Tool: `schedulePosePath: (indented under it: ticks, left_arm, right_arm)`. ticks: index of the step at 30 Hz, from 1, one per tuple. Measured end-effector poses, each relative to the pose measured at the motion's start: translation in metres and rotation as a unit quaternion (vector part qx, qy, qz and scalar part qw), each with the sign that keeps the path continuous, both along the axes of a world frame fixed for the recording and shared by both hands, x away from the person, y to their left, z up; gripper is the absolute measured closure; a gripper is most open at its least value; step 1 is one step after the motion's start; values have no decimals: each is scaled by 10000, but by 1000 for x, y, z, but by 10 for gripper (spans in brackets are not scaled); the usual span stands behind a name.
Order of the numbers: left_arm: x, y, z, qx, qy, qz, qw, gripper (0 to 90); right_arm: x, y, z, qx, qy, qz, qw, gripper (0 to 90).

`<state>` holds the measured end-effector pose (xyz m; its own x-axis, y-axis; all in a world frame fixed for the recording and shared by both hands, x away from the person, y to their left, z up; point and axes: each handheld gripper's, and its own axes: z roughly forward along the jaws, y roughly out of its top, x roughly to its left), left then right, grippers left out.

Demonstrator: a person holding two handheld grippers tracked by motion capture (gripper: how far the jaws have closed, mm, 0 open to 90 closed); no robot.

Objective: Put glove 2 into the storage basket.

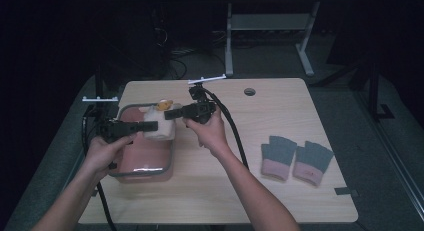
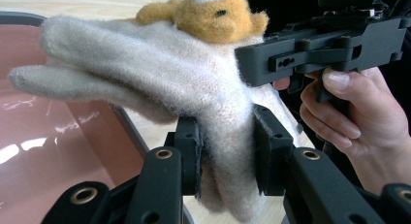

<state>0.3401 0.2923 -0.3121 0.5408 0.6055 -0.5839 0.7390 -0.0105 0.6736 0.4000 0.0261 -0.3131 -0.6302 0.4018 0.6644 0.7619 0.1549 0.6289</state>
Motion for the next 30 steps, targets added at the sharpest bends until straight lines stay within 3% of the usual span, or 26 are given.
schedulePosePath:
  ticks: [15,27,28,30]
  left_arm:
    - [2,30,-3,29,150,234,9996,679]
    - [7,42,-18,93,338,311,9989,679]
    - [8,43,-21,74,444,339,9984,679]
    - [8,44,-22,92,461,330,9984,679]
  right_arm:
    - [14,34,-6,47,106,198,9997,835]
    - [22,50,-24,-82,265,284,9992,833]
    - [23,52,-26,-93,291,284,9991,833]
    - [23,53,-27,-113,298,283,9991,833]
